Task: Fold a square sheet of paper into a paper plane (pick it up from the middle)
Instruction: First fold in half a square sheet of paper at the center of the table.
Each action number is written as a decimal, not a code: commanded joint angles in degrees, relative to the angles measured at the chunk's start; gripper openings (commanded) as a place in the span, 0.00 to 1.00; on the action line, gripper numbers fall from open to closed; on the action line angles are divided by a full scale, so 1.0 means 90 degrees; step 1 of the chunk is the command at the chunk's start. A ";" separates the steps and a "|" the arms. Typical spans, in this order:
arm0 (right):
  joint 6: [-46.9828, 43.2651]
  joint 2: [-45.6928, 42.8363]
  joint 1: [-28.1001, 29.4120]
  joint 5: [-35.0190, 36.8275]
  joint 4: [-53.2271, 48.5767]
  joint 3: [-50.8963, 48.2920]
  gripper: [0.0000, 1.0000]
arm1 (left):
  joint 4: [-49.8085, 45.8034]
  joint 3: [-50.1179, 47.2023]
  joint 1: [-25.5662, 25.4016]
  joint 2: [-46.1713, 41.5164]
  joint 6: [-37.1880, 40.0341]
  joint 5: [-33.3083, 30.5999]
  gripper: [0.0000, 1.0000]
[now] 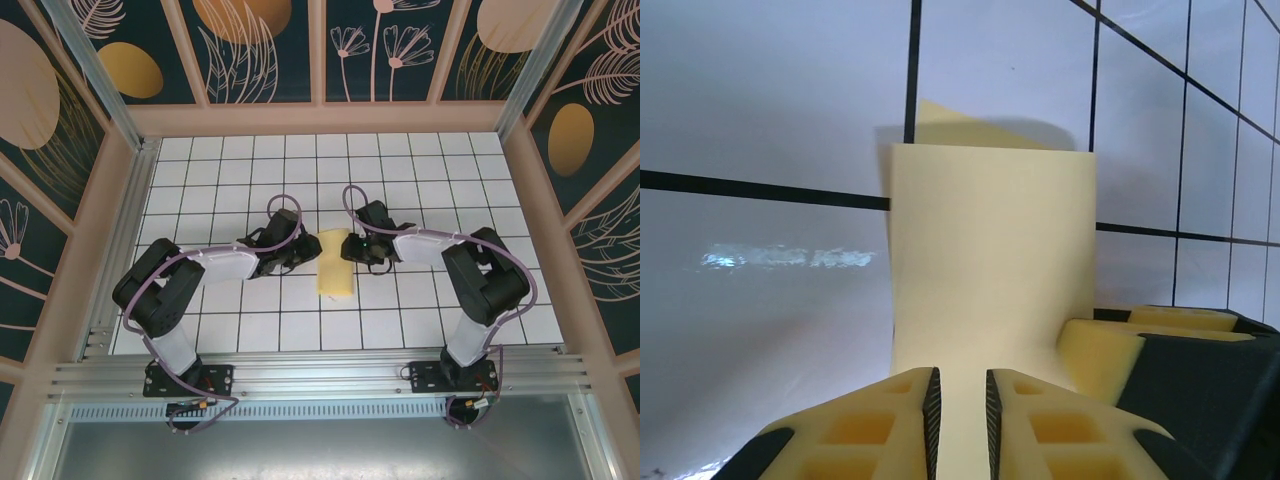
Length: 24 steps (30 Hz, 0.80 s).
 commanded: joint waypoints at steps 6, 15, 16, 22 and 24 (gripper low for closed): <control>0.0299 -0.0168 -0.0076 0.0073 0.0144 -0.0153 0.33 | 0.0012 -0.0155 -0.0047 -0.0080 -0.0135 -0.0210 0.24; 0.0665 0.0010 -0.0007 0.0592 -0.0148 -0.0020 0.37 | 0.0122 -0.0326 -0.0049 -0.0082 -0.0187 -0.0015 0.20; 0.0671 0.0061 0.0024 0.0641 -0.0180 0.0012 0.37 | 0.0159 -0.0374 -0.0045 -0.0080 -0.0216 0.0058 0.18; 0.0620 0.0214 0.0177 0.1040 -0.0417 0.0178 0.37 | 0.0140 -0.0635 -0.0043 -0.0320 -0.0289 -0.0018 0.13; 0.0625 0.0239 0.0188 0.1141 -0.0515 0.0203 0.37 | 0.0146 -0.0646 -0.0047 -0.0377 -0.0301 -0.0085 0.13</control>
